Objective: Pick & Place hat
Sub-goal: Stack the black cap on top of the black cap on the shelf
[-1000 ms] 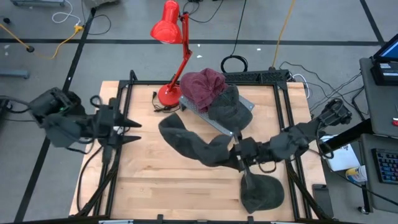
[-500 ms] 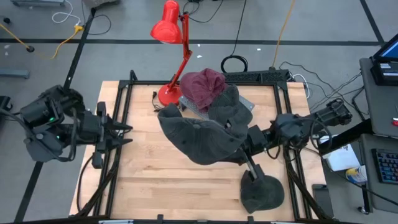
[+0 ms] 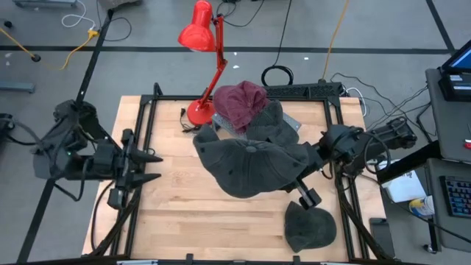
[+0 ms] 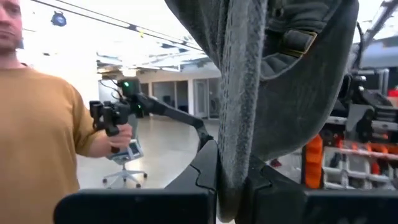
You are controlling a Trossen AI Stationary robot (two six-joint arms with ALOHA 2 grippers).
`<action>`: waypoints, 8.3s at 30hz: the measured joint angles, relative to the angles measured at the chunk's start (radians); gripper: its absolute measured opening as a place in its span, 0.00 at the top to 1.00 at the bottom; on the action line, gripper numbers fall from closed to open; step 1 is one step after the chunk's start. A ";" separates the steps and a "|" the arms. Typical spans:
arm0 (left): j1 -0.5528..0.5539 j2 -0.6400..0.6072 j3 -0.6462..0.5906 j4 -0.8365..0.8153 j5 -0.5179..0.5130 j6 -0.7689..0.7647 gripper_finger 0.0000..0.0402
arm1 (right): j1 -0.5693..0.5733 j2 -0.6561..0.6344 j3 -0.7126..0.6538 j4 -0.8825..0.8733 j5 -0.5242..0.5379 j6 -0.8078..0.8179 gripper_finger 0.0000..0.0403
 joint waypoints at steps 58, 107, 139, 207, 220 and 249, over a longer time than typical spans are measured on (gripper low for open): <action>0.554 0.195 -0.130 0.676 1.052 -0.003 0.96 | -0.064 0.025 0.001 -0.060 -0.011 0.034 0.92; 0.529 0.200 -0.130 0.232 0.929 -0.497 0.98 | -0.064 -0.232 0.106 -0.979 0.336 0.111 0.40; 0.551 0.217 -0.130 0.220 0.928 -0.524 0.98 | -0.056 -0.051 0.371 -1.129 0.186 0.133 0.96; 0.738 0.215 -0.130 -0.075 1.239 -0.606 0.44 | -0.089 0.017 0.694 -1.820 0.839 -0.872 0.96; 0.738 0.215 -0.130 -0.076 1.239 -0.626 0.46 | -0.311 0.058 0.674 -1.818 0.649 -1.098 0.96; 0.738 0.215 -0.130 -0.077 1.239 -0.625 0.51 | -0.613 0.069 0.245 -1.444 0.504 -1.588 0.96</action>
